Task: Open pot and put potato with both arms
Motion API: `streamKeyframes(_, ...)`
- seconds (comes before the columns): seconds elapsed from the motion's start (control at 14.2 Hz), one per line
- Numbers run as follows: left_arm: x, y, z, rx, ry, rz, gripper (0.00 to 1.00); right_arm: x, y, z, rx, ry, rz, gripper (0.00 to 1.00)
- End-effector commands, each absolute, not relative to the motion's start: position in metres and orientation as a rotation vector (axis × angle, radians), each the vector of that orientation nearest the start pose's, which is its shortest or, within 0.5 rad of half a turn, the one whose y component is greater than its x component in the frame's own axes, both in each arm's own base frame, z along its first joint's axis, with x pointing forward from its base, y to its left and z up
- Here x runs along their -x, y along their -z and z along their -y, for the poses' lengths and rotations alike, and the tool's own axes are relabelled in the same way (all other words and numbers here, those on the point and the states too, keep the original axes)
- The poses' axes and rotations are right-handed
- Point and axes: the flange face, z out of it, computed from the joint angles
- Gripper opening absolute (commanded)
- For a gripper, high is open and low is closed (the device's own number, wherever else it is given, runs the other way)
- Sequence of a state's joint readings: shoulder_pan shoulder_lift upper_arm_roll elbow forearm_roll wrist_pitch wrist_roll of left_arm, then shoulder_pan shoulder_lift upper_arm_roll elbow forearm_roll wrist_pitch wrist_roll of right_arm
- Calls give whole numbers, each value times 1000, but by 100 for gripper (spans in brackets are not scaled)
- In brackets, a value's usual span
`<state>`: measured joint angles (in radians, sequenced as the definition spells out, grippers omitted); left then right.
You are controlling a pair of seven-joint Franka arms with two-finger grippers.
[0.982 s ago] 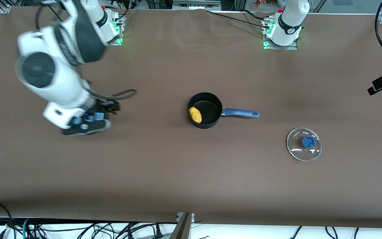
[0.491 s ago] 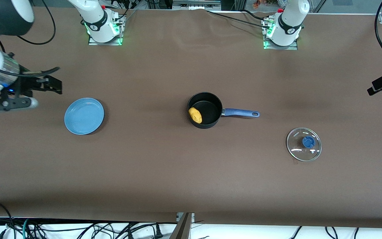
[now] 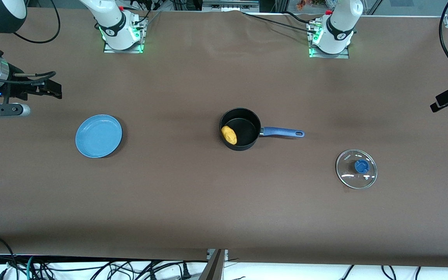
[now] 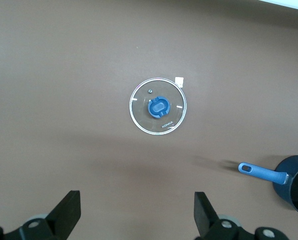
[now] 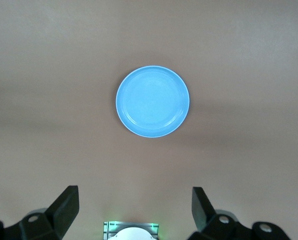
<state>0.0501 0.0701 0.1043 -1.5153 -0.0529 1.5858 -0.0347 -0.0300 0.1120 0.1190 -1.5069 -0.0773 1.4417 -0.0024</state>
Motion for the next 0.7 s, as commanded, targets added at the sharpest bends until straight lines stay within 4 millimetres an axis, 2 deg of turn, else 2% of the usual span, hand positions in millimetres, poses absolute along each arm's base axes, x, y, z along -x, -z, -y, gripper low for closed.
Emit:
streamKeyframes(0.0, -574, -616, -84, 3156, 6, 296, 100, -564, -610, -28, 3193, -164, 115, 100)
streamKeyframes(0.21, -572, -610, -86, 3154, -33, 298, 100, -563, -612, -20, 3181, -157, 91, 100)
streamKeyframes(0.63, -571, -601, -88, 3133, -69, 296, 100, -566, -604, -24, 3178, -203, 103, 100)
